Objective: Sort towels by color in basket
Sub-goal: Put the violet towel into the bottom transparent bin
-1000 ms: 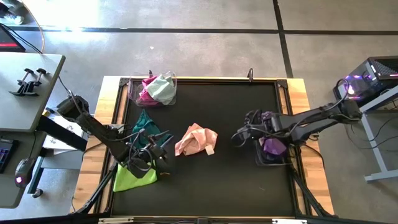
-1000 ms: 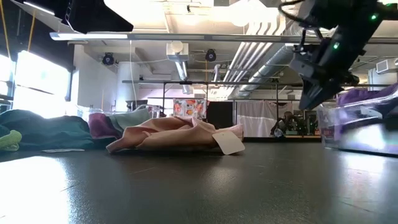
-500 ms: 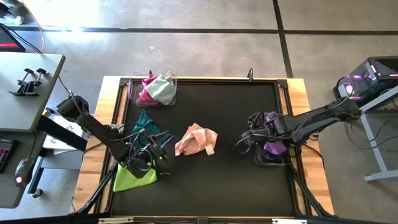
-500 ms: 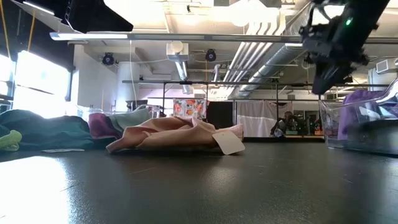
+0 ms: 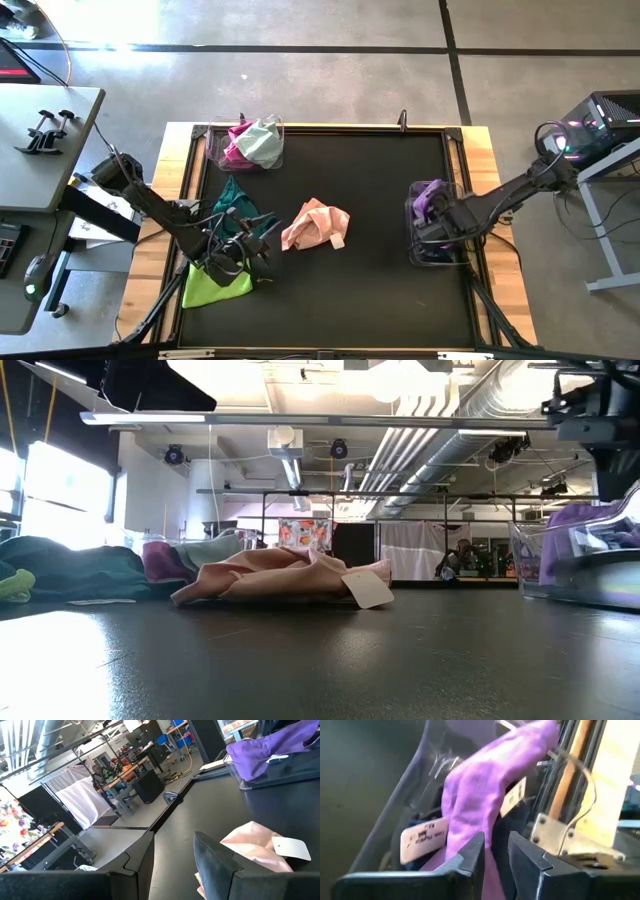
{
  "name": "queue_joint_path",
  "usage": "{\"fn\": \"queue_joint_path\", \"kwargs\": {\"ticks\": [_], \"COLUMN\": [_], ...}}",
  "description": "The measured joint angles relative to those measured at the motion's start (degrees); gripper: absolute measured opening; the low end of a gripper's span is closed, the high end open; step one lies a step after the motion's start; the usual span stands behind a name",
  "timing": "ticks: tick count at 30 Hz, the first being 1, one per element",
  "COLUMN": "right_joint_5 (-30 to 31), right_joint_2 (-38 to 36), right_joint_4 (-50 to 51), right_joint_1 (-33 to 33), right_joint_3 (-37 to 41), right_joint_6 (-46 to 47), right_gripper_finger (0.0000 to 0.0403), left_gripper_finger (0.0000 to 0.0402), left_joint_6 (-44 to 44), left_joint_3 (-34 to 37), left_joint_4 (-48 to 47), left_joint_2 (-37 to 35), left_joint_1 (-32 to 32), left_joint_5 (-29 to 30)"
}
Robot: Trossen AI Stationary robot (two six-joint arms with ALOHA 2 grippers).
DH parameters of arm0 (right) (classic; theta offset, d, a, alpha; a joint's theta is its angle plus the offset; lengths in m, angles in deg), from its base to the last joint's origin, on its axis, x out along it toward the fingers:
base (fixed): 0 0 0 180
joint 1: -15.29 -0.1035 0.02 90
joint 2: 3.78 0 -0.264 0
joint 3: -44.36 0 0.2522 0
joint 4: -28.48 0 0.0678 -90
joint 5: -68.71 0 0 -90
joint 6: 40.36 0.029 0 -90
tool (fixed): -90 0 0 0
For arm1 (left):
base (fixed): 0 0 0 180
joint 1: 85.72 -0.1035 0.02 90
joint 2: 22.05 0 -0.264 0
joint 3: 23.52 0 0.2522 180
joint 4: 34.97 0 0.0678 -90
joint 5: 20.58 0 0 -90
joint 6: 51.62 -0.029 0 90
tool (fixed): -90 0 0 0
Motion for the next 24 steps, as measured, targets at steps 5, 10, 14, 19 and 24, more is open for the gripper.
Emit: {"fn": "queue_joint_path", "kwargs": {"ticks": [5,10,14,19,24], "right_joint_5": [-4.9,-13.5,-20.2,-16.4,-10.9], "right_joint_2": [1.1,3.2,3.7,3.3,2.8], "right_joint_4": [-3.4,-9.8,-18.2,-18.1,-9.6], "right_joint_1": [0.0,0.3,0.3,-0.5,-2.2], "right_joint_3": [0.0,4.6,10.3,9.0,3.2], "right_joint_6": [-2.8,-5.8,-7.9,-8.0,-6.8], "right_gripper_finger": [0.0064,0.0052,0.0043,0.0037,0.0041], "left_gripper_finger": [0.0126,0.0126,0.0126,0.0126,0.0126], "left_joint_6": [0.0,0.0,0.0,0.0,0.0], "left_joint_3": [0.0,0.0,0.0,0.0,0.0], "left_joint_4": [0.0,0.0,0.0,0.1,0.1], "left_joint_2": [0.0,0.0,0.0,0.0,0.0], "left_joint_1": [0.0,0.0,0.0,0.0,0.0], "left_joint_5": [0.0,0.0,0.0,0.0,0.0]}}
